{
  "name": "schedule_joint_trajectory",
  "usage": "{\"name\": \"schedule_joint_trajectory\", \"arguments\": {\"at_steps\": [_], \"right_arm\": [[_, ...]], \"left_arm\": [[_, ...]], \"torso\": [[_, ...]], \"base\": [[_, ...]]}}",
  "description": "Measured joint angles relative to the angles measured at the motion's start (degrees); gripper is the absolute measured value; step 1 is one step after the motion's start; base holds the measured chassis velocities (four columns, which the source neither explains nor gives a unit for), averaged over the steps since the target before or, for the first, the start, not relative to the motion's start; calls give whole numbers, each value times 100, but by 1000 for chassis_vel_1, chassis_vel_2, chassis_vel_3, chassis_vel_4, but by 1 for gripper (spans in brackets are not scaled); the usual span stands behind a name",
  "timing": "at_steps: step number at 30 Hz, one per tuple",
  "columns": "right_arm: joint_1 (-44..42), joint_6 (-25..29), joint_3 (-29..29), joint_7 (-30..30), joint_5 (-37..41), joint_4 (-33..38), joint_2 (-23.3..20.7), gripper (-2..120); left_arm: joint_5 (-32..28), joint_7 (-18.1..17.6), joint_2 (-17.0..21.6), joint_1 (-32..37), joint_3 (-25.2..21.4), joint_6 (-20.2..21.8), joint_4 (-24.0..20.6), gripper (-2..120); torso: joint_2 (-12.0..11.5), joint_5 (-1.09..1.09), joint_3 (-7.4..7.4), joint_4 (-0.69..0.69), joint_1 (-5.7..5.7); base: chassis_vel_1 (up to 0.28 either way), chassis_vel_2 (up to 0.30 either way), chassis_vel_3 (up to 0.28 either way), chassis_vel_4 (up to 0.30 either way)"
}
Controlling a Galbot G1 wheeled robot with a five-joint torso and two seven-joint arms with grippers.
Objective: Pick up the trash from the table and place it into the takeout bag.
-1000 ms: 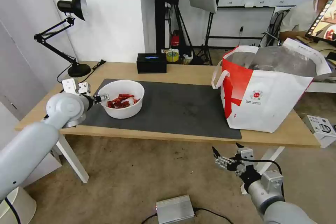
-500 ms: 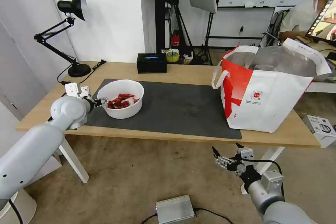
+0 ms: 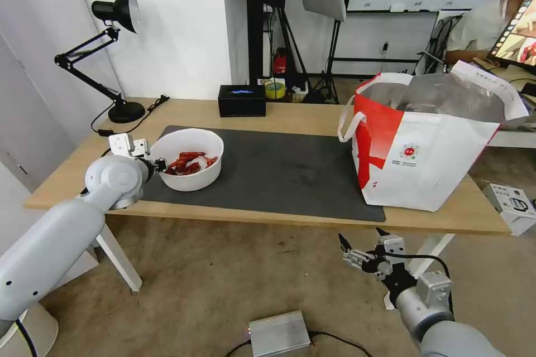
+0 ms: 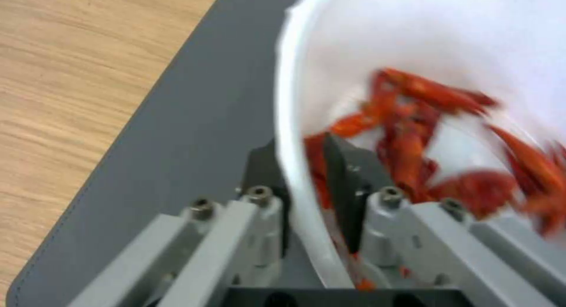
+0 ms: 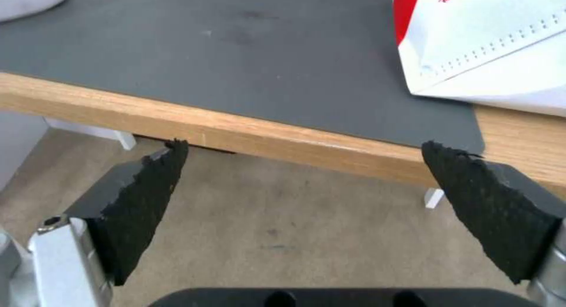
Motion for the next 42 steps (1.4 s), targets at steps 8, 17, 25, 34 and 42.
{"name": "schedule_joint_trajectory", "arguments": {"at_steps": [8, 17, 25, 34, 42], "right_arm": [[0, 0, 0, 0, 0, 0, 0, 100], [0, 0, 0, 0, 0, 0, 0, 100], [0, 0, 0, 0, 0, 0, 0, 100], [0, 0, 0, 0, 0, 0, 0, 100], [0, 0, 0, 0, 0, 0, 0, 100]], "left_arm": [[-16, 0, 3, 3, -8, -18, -20, 0], [-9, -6, 5, -277, 44, -104, -133, 0], [-388, -101, 82, -1084, 227, -161, -423, 0], [-796, -296, -29, -1937, 793, -161, -447, 0], [-1322, -541, -270, -2857, 1282, -161, -545, 0]], "torso": [[0, 0, -1, 0, 0], [0, -1, 0, 0, 0], [0, 1, 0, 0, 0], [0, 1, 0, 0, 0], [0, 1, 0, 0, 0]], "base": [[0, 0, 0, 0], [0, 0, 0, 0], [0, 0, 0, 0], [0, 0, 0, 0], [0, 0, 0, 0]]}}
